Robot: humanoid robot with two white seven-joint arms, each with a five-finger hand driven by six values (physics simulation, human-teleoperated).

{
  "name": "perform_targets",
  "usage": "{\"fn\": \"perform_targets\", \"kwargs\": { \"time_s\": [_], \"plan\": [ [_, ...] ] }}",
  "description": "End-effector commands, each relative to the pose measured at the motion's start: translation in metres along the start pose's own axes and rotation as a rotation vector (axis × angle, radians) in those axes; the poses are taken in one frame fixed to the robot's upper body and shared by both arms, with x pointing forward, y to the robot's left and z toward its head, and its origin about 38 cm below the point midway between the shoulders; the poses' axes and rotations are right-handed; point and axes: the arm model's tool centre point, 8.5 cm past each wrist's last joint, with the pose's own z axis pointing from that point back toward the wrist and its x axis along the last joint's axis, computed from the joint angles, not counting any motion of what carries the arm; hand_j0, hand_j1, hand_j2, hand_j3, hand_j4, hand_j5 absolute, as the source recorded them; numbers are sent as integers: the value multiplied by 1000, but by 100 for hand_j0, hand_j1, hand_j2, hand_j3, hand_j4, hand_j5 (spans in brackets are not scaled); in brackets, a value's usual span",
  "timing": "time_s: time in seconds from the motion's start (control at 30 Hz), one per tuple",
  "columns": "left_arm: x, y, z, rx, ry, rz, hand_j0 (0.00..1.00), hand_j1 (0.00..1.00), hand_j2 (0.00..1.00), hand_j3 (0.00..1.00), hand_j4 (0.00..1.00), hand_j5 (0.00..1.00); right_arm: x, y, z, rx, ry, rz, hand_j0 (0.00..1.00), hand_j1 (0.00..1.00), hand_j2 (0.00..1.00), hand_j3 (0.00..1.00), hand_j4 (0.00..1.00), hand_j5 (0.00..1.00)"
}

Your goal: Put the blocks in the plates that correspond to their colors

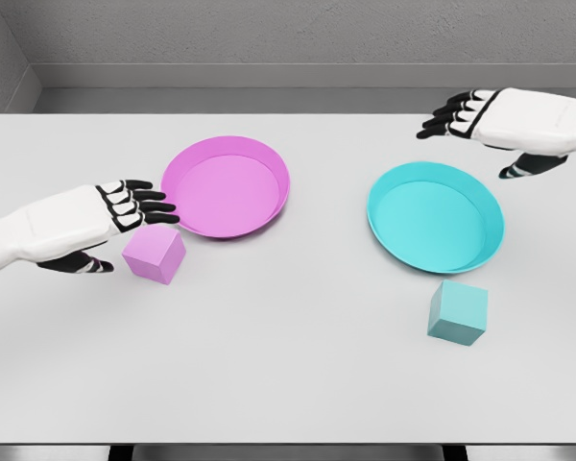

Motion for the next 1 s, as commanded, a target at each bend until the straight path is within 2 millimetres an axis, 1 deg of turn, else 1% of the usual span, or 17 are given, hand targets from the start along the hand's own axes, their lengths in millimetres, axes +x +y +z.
{"fn": "perform_targets", "kwargs": {
  "time_s": [0.0, 0.03, 0.13, 0.2, 0.23, 0.27, 0.3, 0.4, 0.5, 0.53, 0.67, 0.7, 0.77, 0.8, 0.87, 0.93, 0.97],
  "plan": [
    [0, 0, 0, 2, 0, 4, 100, 100, 100, 100, 100, 100, 0, 2, -1, 6, 3, -3, 100, 100, 100, 100, 100, 100],
    [0, 0, 0, 0, -3, 2, 100, 100, 100, 100, 100, 100, -2, 4, -1, 17, 11, 5, 100, 100, 100, 100, 100, 100],
    [4, 0, -8, -14, -29, 3, 100, 100, 100, 100, 100, 100, -2, -2, 1, 5, 15, 18, 100, 100, 100, 100, 100, 100],
    [0, 1, -7, -10, -19, 5, 100, 100, 100, 100, 100, 100, -4, -5, 4, -3, 25, 20, 100, 100, 100, 100, 100, 100],
    [-8, -8, -3, -28, 6, 28, 100, 100, 100, 100, 100, 100, -8, -11, 12, -21, 46, 26, 100, 100, 100, 100, 100, 100],
    [-7, -8, -4, -13, 4, 75, 100, 100, 100, 100, 100, 100, -11, -15, 18, -37, 63, 30, 100, 100, 100, 100, 100, 100],
    [-4, -16, -5, -52, -9, 139, 100, 100, 100, 100, 100, 100, -14, -17, 25, -54, 80, 28, 100, 100, 100, 100, 100, 100],
    [-1, -21, -9, -86, -25, 191, 100, 100, 100, 100, 100, 100, -19, -21, 38, -79, 112, 27, 100, 100, 100, 100, 100, 100],
    [0, -23, -12, -125, -5, 193, 100, 100, 100, 100, 100, 100, -17, -21, 53, -37, 131, 54, 100, 100, 100, 100, 100, 100],
    [-1, -25, -12, -143, 11, 195, 100, 100, 100, 100, 100, 100, -5, -26, 48, -36, 96, 85, 100, 100, 100, 100, 100, 100],
    [-9, -32, -15, -191, 101, 216, 100, 100, 100, 100, 100, 100, 30, -1, 25, 84, -27, 109, 100, 100, 100, 100, 100, 100],
    [-15, -31, -15, -191, 152, 221, 100, 100, 100, 100, 100, 100, 32, 4, 23, 92, -34, 101, 100, 100, 100, 100, 100, 100],
    [-22, -32, -16, -195, 217, 229, 100, 100, 100, 100, 100, 100, 31, 4, 24, 90, -32, 100, 100, 100, 100, 100, 100, 100],
    [-21, -31, -22, -182, 209, 234, 100, 100, 100, 100, 100, 100, 35, 10, 22, 102, -43, 91, 100, 100, 100, 100, 100, 100],
    [-22, -32, -30, -171, 232, 246, 100, 100, 100, 100, 100, 100, 39, 24, 29, 178, -44, 88, 100, 100, 100, 100, 100, 100],
    [-19, -35, -36, -173, 220, 255, 100, 100, 100, 100, 100, 100, 45, 44, 23, 236, -75, 60, 100, 100, 100, 100, 100, 100],
    [-19, -35, -37, -176, 217, 255, 100, 100, 100, 100, 100, 100, 47, 49, 22, 249, -84, 52, 100, 100, 100, 100, 100, 100]
  ]
}}
